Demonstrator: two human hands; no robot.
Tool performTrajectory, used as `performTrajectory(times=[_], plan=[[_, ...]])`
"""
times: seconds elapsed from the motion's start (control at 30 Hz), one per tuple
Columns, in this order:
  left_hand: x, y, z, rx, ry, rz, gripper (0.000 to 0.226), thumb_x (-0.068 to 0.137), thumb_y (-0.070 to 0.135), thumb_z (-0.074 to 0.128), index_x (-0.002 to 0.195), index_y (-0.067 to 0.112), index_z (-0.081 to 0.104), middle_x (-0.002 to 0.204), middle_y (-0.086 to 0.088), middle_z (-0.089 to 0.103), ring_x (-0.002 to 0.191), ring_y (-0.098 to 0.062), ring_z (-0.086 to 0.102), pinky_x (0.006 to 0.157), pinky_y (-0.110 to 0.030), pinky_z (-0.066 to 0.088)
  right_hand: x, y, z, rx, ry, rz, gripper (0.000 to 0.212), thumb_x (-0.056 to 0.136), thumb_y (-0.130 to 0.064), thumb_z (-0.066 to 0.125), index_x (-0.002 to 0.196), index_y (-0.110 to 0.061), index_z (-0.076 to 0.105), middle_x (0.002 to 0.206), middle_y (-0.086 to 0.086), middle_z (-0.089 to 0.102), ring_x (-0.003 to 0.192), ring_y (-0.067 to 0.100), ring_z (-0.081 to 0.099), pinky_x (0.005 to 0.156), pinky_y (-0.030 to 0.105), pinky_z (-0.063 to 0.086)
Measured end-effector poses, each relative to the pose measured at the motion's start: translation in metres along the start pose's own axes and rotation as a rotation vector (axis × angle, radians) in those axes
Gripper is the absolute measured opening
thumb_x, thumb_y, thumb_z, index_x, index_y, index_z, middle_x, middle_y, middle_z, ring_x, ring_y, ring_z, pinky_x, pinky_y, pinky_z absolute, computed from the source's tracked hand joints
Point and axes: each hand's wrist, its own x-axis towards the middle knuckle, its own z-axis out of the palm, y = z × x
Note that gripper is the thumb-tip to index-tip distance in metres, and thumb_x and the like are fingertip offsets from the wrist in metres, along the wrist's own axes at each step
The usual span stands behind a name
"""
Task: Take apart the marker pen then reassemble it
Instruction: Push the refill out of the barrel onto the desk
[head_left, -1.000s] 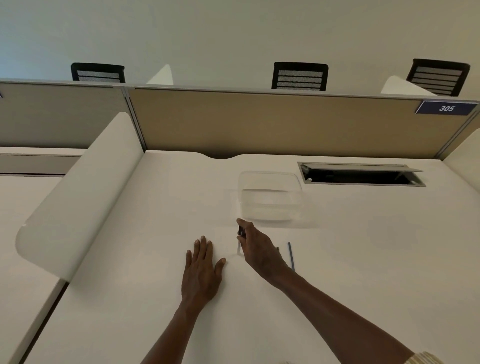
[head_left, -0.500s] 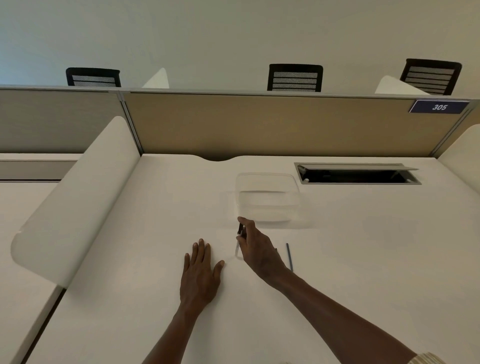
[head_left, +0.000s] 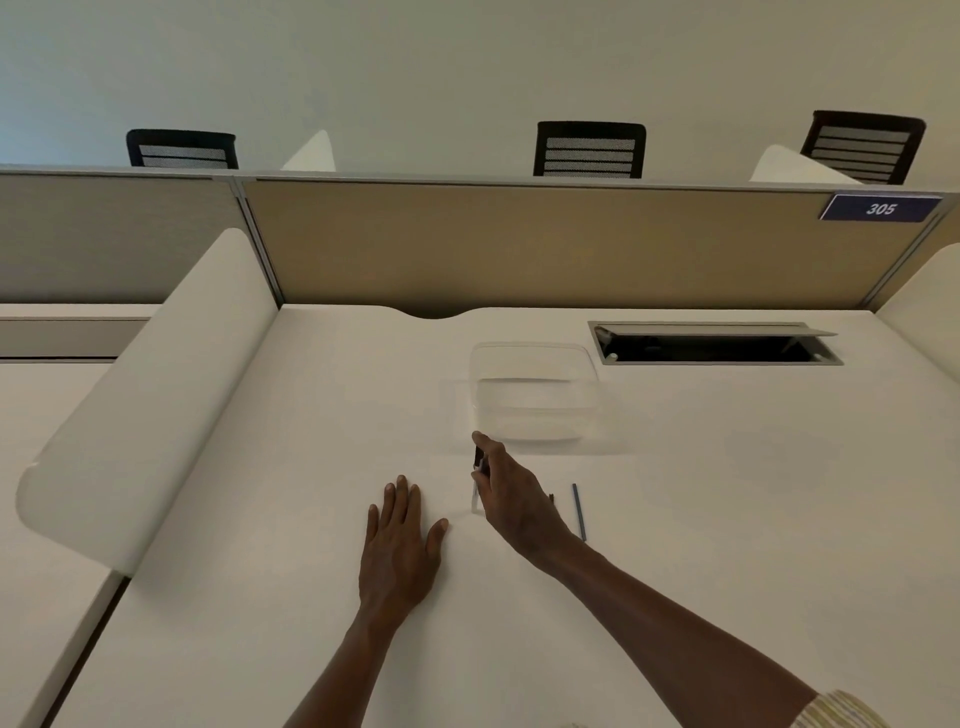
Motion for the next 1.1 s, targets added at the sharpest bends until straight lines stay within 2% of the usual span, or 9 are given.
performTrajectory(times=[0.2,0.57,0.8,0.97,1.1], plan=[[0.0,-0.0004,0.0002,0.003,0.011,0.004,0.072,0.099,0.055,0.029,0.154,0.01,0.016,0.165,-0.003,0.004,0.151,-0.015,-0.002,0.123,-0.037,0.003,-0.0034,-0.0015,0.0051,-0.005,-0.001,-0.023,0.049,0.096,-0.01,0.056,0.139,-0.017,0.035,0.115,0.005,0.065,0.1,0.012,0.061,0.086,0.011,0.04],[0.0002,-0.0005,0.0007,0.0,0.008,-0.001,0.072,0.099,0.055,0.029,0.154,0.01,0.017,0.165,-0.003,0.006,0.152,-0.016,0.0,0.124,-0.038,0.005,-0.002,-0.0016,0.0013,0.0,-0.01,0.011,0.051,0.095,-0.01,0.057,0.139,-0.02,0.032,0.104,0.003,0.065,0.091,0.014,0.062,0.079,0.017,0.044],[0.0005,0.0003,0.0002,-0.006,0.01,-0.003,0.072,0.099,0.055,0.03,0.155,0.011,0.017,0.165,-0.002,0.005,0.152,-0.015,0.0,0.123,-0.037,0.003,-0.0013,-0.0028,0.0021,-0.012,-0.021,-0.002,0.052,0.094,-0.008,0.059,0.138,-0.02,0.032,0.102,0.003,0.065,0.088,0.014,0.062,0.077,0.016,0.043],[-0.0003,0.0018,-0.0011,-0.006,0.014,-0.005,0.071,0.1,0.054,0.031,0.155,0.011,0.017,0.165,-0.003,0.006,0.152,-0.015,0.0,0.123,-0.036,0.003,0.0005,-0.0037,0.0027,-0.003,-0.03,0.001,0.051,0.095,-0.009,0.058,0.137,-0.021,0.032,0.104,0.001,0.065,0.09,0.014,0.063,0.078,0.015,0.043],[-0.0007,0.0017,-0.0023,-0.003,0.006,-0.004,0.071,0.1,0.054,0.03,0.155,0.012,0.015,0.165,-0.002,0.004,0.152,-0.015,-0.001,0.123,-0.037,0.003,-0.0015,-0.0058,0.0084,-0.015,-0.059,-0.066,0.049,0.096,-0.008,0.056,0.139,-0.017,0.036,0.114,0.004,0.065,0.1,0.012,0.062,0.086,0.009,0.039]])
